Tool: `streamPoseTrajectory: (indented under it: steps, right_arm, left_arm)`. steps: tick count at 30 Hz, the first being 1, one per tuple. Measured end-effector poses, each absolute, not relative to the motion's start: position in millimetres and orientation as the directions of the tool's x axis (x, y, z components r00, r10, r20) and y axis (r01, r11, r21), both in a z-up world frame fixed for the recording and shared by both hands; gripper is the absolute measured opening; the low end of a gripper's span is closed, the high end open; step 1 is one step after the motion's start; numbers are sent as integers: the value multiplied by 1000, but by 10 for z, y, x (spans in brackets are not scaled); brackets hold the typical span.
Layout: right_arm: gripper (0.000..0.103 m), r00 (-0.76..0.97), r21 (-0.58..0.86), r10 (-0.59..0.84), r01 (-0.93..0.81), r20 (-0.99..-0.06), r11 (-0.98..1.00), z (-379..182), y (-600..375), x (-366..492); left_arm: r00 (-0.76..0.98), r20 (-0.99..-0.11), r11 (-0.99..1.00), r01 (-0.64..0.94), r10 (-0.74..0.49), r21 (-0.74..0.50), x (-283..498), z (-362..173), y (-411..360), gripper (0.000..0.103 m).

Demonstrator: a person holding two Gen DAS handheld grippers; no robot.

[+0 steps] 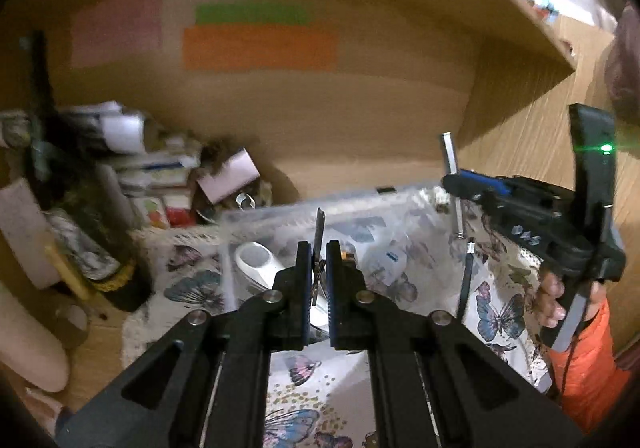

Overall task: Organize rigid objects
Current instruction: 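Place the keys and the silver rod into the clear box, opening both grippers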

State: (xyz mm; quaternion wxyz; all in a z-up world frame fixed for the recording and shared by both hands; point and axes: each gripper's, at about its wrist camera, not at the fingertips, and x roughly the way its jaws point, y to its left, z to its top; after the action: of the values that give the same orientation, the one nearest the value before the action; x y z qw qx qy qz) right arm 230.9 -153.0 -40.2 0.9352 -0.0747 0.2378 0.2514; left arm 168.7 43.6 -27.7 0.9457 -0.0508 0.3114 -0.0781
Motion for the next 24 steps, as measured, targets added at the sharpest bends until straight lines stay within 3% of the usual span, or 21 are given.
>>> streamPoseTrajectory:
  steps: [10,18,22,24]
  right_arm:
    - [14,670,-99,322,-509,-669,855,-972,-1368,2647]
    - [14,646,-96,315,-518,-695,850,-1027,-1378,2610]
    - [21,661,-81,335,-515,-671,854,-918,-1425,2521]
    - [27,678,-79,351,-517,-646,852,-829,-1470,2415]
  left_arm:
    - [671,-700,969,175,-245,-172,2158,-790,207,5]
    - [638,-733,972,142,-236,-190,2250,-910,240,6]
    - [668,-717,979,112,-201,-170,2168,-800,296,29]
    - [686,-705,983,95,-180,-158,2107,-744,339,34]
